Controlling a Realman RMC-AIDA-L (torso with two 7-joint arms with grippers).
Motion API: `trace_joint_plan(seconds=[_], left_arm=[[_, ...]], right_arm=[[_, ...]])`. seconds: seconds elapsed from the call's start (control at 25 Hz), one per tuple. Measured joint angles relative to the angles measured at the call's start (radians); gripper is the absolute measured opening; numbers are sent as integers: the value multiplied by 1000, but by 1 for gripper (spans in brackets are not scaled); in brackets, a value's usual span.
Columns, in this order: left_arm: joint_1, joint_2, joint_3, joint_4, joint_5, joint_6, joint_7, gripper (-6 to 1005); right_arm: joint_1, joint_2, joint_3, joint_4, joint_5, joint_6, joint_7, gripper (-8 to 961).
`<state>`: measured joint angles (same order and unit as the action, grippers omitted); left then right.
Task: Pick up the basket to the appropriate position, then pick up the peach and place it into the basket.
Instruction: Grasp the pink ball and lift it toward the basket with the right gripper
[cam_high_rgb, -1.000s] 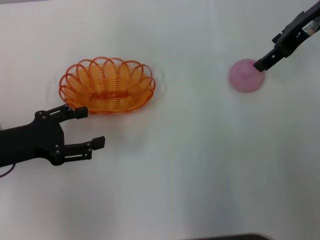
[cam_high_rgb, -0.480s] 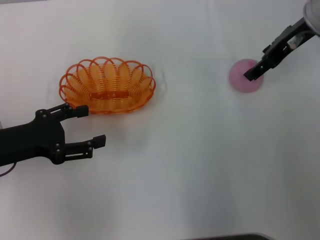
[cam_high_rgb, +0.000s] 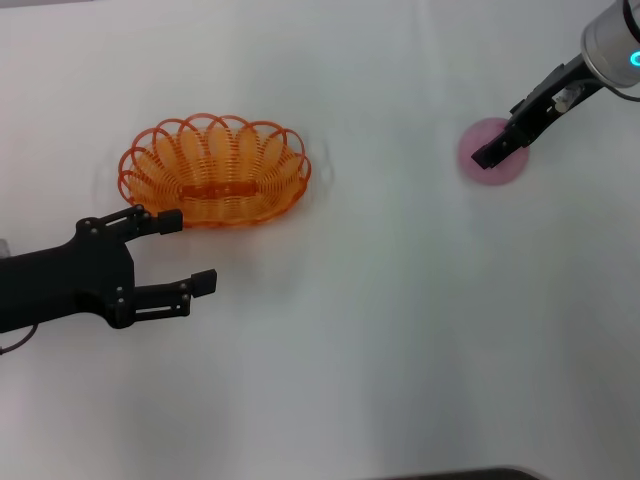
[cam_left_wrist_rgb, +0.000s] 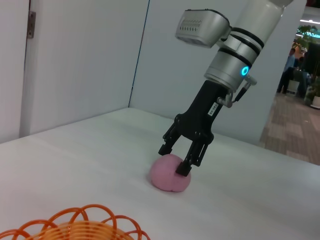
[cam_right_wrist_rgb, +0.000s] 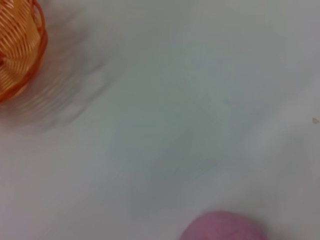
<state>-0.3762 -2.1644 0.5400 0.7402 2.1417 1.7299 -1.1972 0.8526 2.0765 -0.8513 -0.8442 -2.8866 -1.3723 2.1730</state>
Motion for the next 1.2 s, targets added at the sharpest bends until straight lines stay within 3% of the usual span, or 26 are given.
trace_joint_plan(seconds=[0.84,1.2], left_arm=[[-3,0,0,-5,0,-3,3,887],[-3,0,0,-18,0,-7,2,887]], right_arm=[[2,5,-38,10,1,-3,-3,882],[2,5,-40,10,0,-3,0,543]])
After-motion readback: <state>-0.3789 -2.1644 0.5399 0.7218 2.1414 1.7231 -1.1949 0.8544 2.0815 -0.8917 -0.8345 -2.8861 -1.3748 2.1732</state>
